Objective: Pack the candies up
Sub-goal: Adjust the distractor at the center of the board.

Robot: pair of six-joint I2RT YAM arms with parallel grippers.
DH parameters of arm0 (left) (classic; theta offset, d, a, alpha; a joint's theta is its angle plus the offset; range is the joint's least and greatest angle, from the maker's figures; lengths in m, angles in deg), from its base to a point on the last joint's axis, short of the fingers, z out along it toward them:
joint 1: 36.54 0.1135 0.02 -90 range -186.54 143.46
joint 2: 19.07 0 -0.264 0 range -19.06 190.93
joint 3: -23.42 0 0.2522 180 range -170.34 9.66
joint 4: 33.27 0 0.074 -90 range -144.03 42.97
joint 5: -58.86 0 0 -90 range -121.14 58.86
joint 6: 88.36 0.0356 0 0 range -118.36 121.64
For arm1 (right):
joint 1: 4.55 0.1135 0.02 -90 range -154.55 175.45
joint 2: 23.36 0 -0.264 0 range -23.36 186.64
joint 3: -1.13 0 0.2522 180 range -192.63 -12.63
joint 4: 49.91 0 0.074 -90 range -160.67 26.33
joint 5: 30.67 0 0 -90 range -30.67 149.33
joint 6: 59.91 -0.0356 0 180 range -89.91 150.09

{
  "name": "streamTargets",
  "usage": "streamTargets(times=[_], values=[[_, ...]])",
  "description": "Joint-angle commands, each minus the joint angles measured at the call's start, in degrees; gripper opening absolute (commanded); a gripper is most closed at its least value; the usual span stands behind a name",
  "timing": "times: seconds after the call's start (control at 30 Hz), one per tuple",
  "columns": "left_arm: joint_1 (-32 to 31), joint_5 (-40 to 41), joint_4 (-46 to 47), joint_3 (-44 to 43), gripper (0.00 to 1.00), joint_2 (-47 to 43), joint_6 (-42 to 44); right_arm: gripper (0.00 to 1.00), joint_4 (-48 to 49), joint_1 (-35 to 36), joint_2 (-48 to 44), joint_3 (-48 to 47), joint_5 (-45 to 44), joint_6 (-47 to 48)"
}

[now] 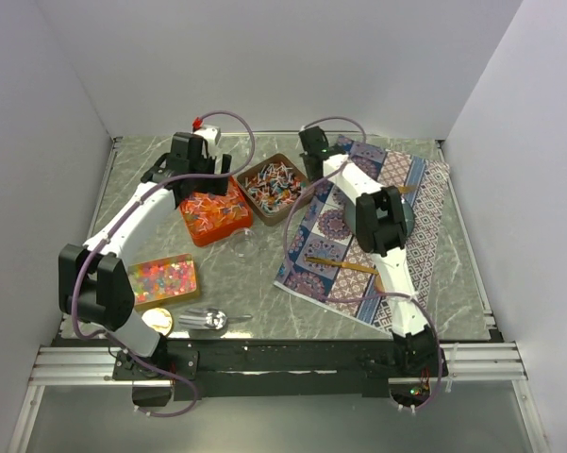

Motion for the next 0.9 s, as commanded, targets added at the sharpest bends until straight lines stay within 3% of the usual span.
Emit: streamTargets(times=[0.0, 0.2, 0.33, 0.37, 0.4, 0.5, 0.6, 0.7, 0.8, 0.87], values=[[-0.25, 0.35, 0.53, -1.92, 0.97, -3.16, 1.20, 0.00, 4.57, 2.94, -4.50, -0.50, 6.40, 4.73], [-0.34, -1.49, 0.62, -1.83, 0.97, -3.42, 0.76, 0.00, 3.59, 2.42, -7.13, 1.60, 3.25, 4.03], [-0.25, -12.18, -0.26, 1.15, 0.97, -4.73, 1.11, 0.52, 2.02, 0.58, -10.55, -0.76, 2.81, 1.49], [-0.25, -15.88, 0.44, 2.81, 0.98, -5.35, 1.29, 0.57, 1.92, 0.22, -11.78, -0.68, 3.85, 0.87], [-0.43, -24.27, 2.71, 6.31, 0.98, -5.96, 1.11, 0.60, 1.92, -0.22, -15.10, 0.01, 4.99, -1.05], [-4.62, -32.76, 5.10, 9.76, 0.99, -6.50, 2.68, 0.60, 4.46, -2.68, -23.18, 5.98, 7.72, -4.74], [-8.24, -32.26, 6.85, 10.30, 0.99, -4.66, 2.96, 0.60, 4.13, -7.41, -28.65, 9.60, 7.99, -11.66], [-8.51, -39.61, 9.23, 8.56, 0.93, 0.24, 5.24, 0.52, -1.23, -15.76, -30.77, 9.69, 10.17, -18.73], [-11.32, -43.15, 7.92, 5.13, 0.83, 6.13, 6.21, 0.59, -2.03, -20.67, -33.06, 14.69, 8.00, -13.03], [-13.69, -42.72, 5.38, 2.41, 0.83, 9.31, 6.04, 0.65, -5.19, -24.46, -33.24, 16.97, 8.17, -13.54]])
